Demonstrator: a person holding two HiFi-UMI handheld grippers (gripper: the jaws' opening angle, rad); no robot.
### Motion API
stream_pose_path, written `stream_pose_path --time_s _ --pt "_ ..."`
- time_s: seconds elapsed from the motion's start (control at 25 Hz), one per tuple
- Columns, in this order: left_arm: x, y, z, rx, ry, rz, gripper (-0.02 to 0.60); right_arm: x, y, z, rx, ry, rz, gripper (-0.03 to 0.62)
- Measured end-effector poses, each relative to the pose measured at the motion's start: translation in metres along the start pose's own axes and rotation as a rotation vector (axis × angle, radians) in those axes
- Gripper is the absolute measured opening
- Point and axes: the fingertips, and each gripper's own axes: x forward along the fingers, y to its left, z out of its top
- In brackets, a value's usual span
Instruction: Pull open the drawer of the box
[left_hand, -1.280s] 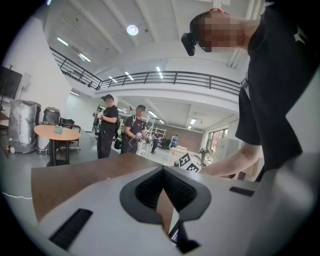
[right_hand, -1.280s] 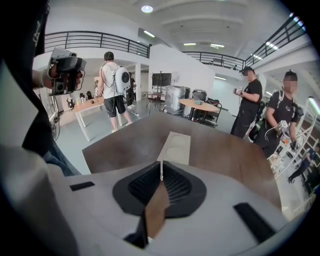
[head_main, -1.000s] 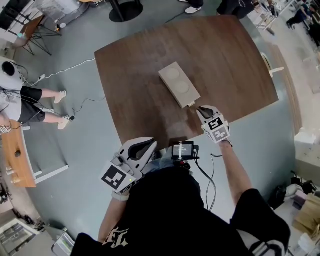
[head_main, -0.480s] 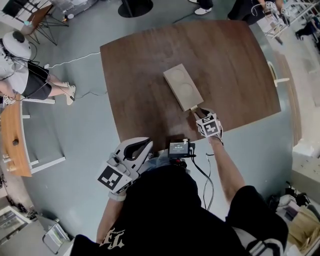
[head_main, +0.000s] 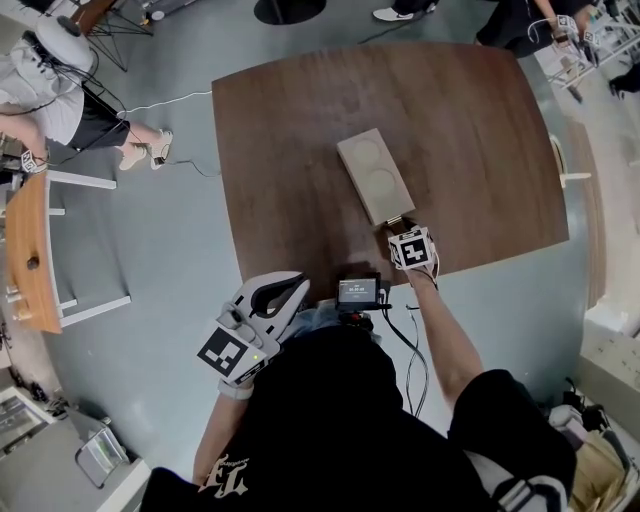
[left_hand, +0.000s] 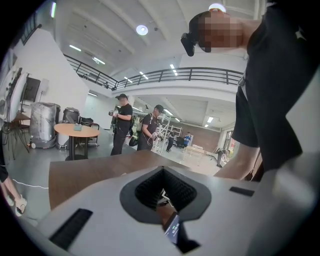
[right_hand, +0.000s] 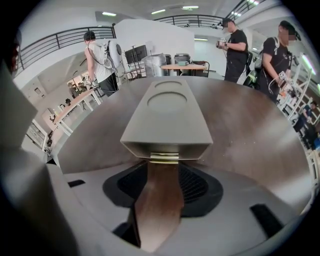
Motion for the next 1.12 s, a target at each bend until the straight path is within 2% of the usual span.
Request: stream_pose_path --time_s 0.24,0.76,1.12 --pt "0.01 -0.002 -0.001 -0.01 0.012 0.003 0.005 0.008 -0.003 0.004 0.001 0.006 -0.028 0.164" --pt "0.025 -0.003 -0.006 -0.032 0.012 0.007 0.005 0.011 -0.002 0.009 0.046 0.036 -0.03 0.164" --pt "0.044 -0.002 -0.002 -0.005 -0.014 -0.027 0.005 0.016 -0.007 0.008 0.076 0.068 -0.024 0.173"
